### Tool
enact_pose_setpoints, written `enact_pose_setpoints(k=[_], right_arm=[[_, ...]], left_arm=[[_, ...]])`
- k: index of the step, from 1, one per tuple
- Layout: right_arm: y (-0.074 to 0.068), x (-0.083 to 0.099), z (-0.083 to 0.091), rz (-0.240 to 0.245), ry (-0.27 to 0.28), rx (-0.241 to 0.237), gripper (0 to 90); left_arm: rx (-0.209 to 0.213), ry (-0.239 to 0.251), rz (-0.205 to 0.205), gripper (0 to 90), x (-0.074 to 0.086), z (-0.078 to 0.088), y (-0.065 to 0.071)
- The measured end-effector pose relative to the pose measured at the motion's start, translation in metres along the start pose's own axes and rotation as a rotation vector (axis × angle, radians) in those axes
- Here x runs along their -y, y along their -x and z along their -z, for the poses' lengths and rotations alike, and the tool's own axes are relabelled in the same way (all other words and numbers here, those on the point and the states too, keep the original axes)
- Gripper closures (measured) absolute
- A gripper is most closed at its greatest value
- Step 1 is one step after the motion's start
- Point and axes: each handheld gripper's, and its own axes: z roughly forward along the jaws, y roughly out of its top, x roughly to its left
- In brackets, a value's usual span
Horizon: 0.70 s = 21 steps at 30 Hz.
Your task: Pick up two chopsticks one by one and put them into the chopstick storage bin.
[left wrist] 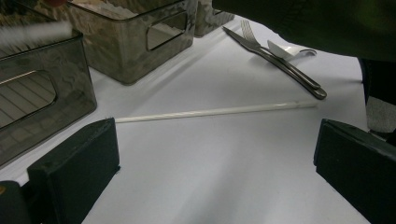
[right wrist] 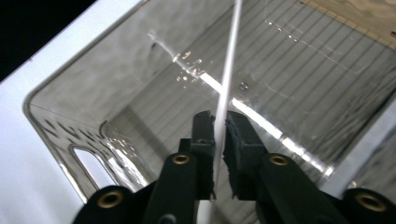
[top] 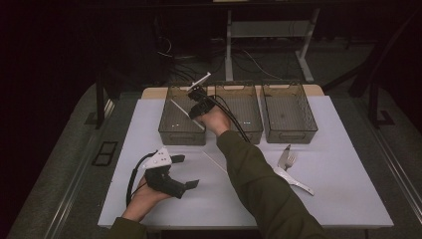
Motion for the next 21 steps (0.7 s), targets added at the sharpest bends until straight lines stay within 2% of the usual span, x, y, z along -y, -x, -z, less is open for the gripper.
enact_pose_setpoints(k=[6, 11, 13, 14, 21], right_arm=[[0.0, 0.0, 0.003, 0.012, 0.017, -0.005, 72.9], [0.0, 0.002, 0.013, 0.049, 0.05, -0.022, 63.6], [0.0, 0.005, 0.019, 0.07, 0.065, -0.025, 62.0], [0.001, 0.009, 0.025, 0.092, 0.086, -0.026, 57.7], [0.009, 0.022, 0.04, 0.109, 0.113, -0.058, 47.3]], left_arm=[[-0.002, -0.002, -0.002, 0.0, 0.0, 0.001, -0.001], [-0.006, -0.003, -0.002, 0.0, 0.0, 0.001, -0.001], [-0.008, -0.004, -0.002, 0.0, 0.001, 0.001, -0.002], [-0.009, -0.004, -0.003, 0.0, 0.001, 0.002, -0.002], [-0.021, -0.006, 0.006, 0.0, 0.002, 0.004, -0.004]])
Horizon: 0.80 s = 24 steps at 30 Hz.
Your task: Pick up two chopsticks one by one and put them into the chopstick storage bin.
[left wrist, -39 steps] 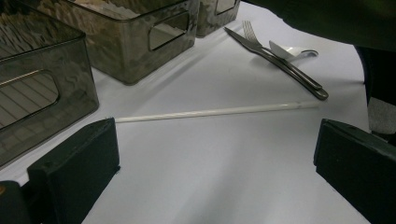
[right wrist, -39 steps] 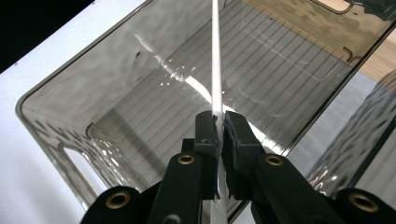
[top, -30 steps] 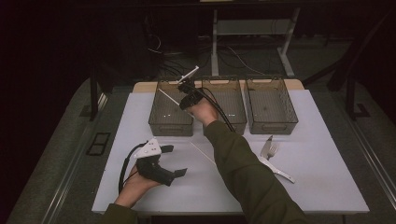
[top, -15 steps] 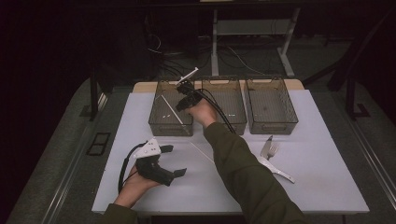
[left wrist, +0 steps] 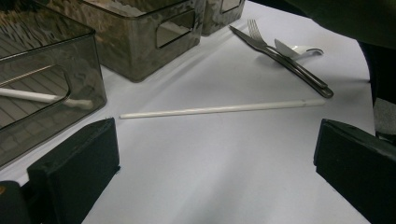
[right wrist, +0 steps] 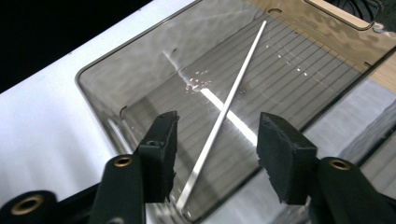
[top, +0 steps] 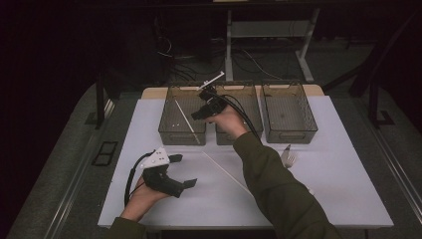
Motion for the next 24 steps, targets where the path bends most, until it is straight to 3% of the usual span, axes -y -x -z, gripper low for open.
enact_pose_setpoints(k=[10, 15, 24], right_arm=[[0.005, 0.031, 0.037, 0.035, 0.027, -0.045, 43.5], [0.003, 0.052, 0.064, 0.057, 0.047, -0.071, 43.7], [-0.003, 0.083, 0.082, 0.076, 0.038, -0.081, 42.4]], left_arm=[[0.001, -0.014, -0.003, 0.0, 0.001, -0.002, -0.001], [0.008, -0.026, 0.002, 0.0, 0.002, -0.005, 0.0], [0.013, -0.035, 0.004, 0.0, 0.002, -0.007, 0.003]])
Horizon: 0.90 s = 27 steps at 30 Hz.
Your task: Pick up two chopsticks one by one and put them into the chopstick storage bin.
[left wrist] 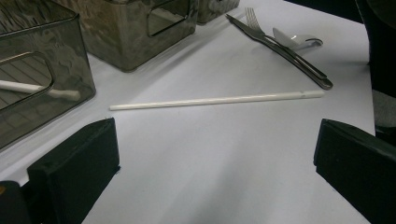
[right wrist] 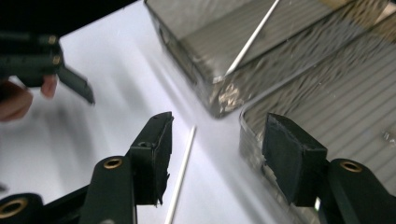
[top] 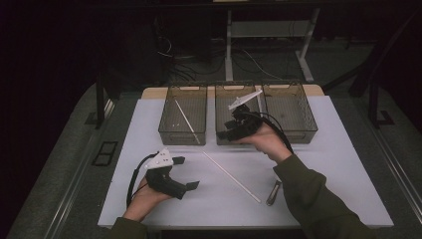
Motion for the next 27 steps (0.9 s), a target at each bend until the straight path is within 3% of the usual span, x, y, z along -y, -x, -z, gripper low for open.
enact_pose_setpoints(k=[7, 12, 16, 27], right_arm=[[-0.007, 0.033, 0.004, 0.007, -0.024, 0.002, 44.7], [-0.011, 0.052, 0.007, 0.016, -0.057, -0.005, 54.5], [-0.015, 0.063, 0.005, 0.003, -0.114, -0.011, 61.0], [-0.027, 0.088, 0.0, 0.01, -0.175, -0.003, 62.4]], left_arm=[[-0.006, 0.005, 0.003, 0.0, 0.001, 0.001, 0.0], [-0.007, 0.004, 0.0, 0.0, 0.001, 0.0, 0.0], [-0.008, 0.005, 0.0, 0.0, 0.001, 0.0, 0.0], [-0.008, 0.006, 0.0, 0.0, 0.001, 0.0, 0.001]])
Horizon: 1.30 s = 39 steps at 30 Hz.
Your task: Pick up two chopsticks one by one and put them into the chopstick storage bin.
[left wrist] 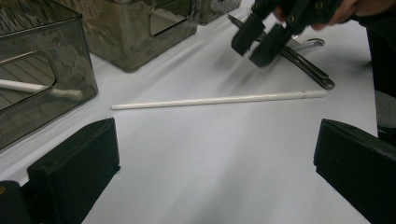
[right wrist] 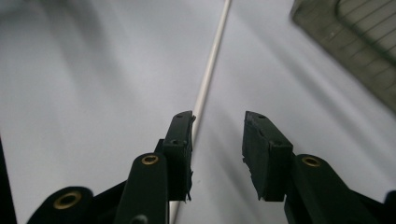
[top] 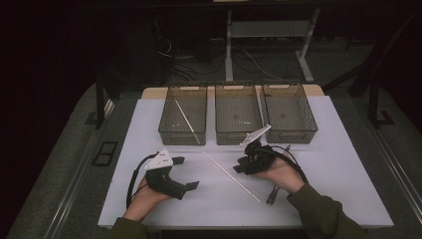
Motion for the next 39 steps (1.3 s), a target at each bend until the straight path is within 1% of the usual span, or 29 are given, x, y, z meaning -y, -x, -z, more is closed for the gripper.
enact_pose_setpoints(k=[2, 6, 10, 16, 19, 22, 24, 29, 36, 37, 39], right_arm=[[-0.003, 0.004, -0.004, -0.003, -0.021, -0.002, 66.0], [-0.009, 0.01, -0.009, 0.0, -0.045, 0.002, 68.6], [-0.016, 0.013, -0.013, 0.009, -0.05, 0.002, 71.2], [-0.019, 0.013, -0.022, 0.009, -0.064, -0.005, 74.9], [-0.021, 0.014, -0.026, 0.016, -0.071, -0.005, 77.2], [-0.023, 0.015, -0.029, 0.023, -0.085, 0.003, 78.4], [-0.023, 0.015, -0.029, 0.05, -0.09, 0.024, 79.6], [-0.026, 0.015, -0.03, 0.078, -0.098, 0.049, 80.2], [-0.024, 0.014, -0.028, 0.07, -0.104, 0.06, 83.3], [-0.024, 0.014, -0.028, 0.063, -0.107, 0.06, 83.4], [-0.024, 0.014, -0.028, 0.074, -0.107, 0.063, 83.8]], left_arm=[[-0.001, -0.001, -0.002, 0.0, 0.0, 0.0, 0.0], [0.0, -0.004, -0.006, 0.0, 0.0, 0.0, 0.0], [0.0, -0.005, -0.008, 0.0, 0.0, 0.0, 0.0], [0.001, -0.005, -0.009, 0.0, 0.0, 0.0, 0.0], [0.001, -0.006, -0.009, 0.0, 0.0, 0.0, 0.0], [0.0, -0.006, -0.009, 0.0, 0.0, 0.0, 0.0], [0.0, -0.006, -0.008, 0.0, 0.0, 0.001, 0.0], [0.0, -0.007, -0.009, 0.0, 0.0, 0.0, 0.001], [-0.001, -0.006, -0.01, 0.0, 0.0, 0.001, 0.0], [-0.001, -0.006, -0.01, 0.0, 0.0, 0.001, 0.0], [-0.001, -0.006, -0.01, 0.0, 0.0, 0.001, 0.001]])
